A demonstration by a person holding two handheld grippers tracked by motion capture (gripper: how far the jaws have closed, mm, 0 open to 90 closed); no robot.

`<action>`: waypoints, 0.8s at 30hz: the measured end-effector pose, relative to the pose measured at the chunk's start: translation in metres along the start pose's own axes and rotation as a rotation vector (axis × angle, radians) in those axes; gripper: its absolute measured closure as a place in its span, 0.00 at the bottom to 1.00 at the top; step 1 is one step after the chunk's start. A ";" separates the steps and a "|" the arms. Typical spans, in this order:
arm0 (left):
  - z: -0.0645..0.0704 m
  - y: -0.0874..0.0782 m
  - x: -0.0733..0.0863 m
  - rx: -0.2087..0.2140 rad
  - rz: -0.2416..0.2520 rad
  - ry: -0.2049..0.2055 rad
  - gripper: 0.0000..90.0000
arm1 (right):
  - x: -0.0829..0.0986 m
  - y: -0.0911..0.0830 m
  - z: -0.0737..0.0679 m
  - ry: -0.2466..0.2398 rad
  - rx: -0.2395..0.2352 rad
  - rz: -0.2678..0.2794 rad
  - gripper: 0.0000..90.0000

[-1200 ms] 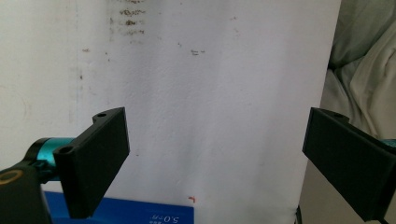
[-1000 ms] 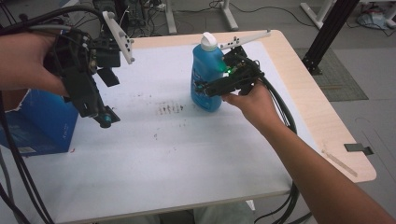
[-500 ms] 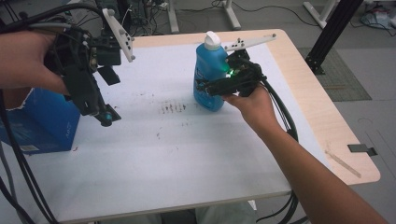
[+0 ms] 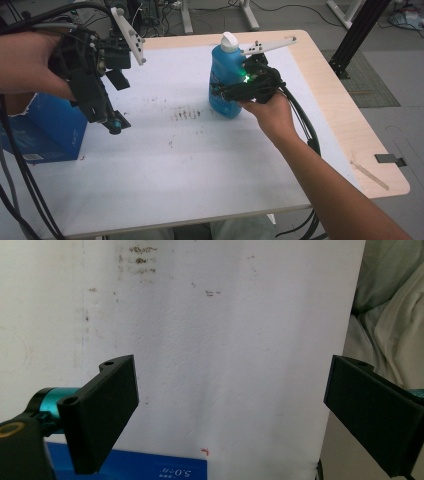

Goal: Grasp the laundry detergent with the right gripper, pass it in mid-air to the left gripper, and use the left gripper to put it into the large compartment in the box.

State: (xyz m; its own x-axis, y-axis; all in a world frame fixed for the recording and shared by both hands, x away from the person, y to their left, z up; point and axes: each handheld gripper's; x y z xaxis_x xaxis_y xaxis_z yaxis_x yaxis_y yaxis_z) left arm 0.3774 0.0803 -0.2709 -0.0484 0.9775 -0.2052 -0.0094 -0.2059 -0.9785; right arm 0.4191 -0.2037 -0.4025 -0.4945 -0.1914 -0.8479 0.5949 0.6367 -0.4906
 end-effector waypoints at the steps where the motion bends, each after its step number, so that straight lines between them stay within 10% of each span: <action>1: 0.000 0.000 0.000 0.000 0.000 0.000 0.08 | 0.000 0.000 0.000 0.000 0.000 0.000 0.34; 24: -0.002 0.002 0.003 0.007 0.004 -0.007 0.08 | 0.001 0.001 -0.006 -0.060 0.060 0.039 0.48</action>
State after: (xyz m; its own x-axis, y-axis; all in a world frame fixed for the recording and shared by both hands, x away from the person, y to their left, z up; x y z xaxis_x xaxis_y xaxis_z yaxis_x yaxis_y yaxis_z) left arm 0.3796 0.0827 -0.2738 -0.0554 0.9763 -0.2094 -0.0162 -0.2105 -0.9774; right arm 0.4151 -0.1992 -0.4029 -0.4324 -0.2126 -0.8763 0.6511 0.5986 -0.4666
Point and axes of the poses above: each handheld gripper's, and its own axes: y roughly forward along the jaws, x roughly out of its underside, z roughly to its right, and after that the axes turned 7 degrees about y, right-handed
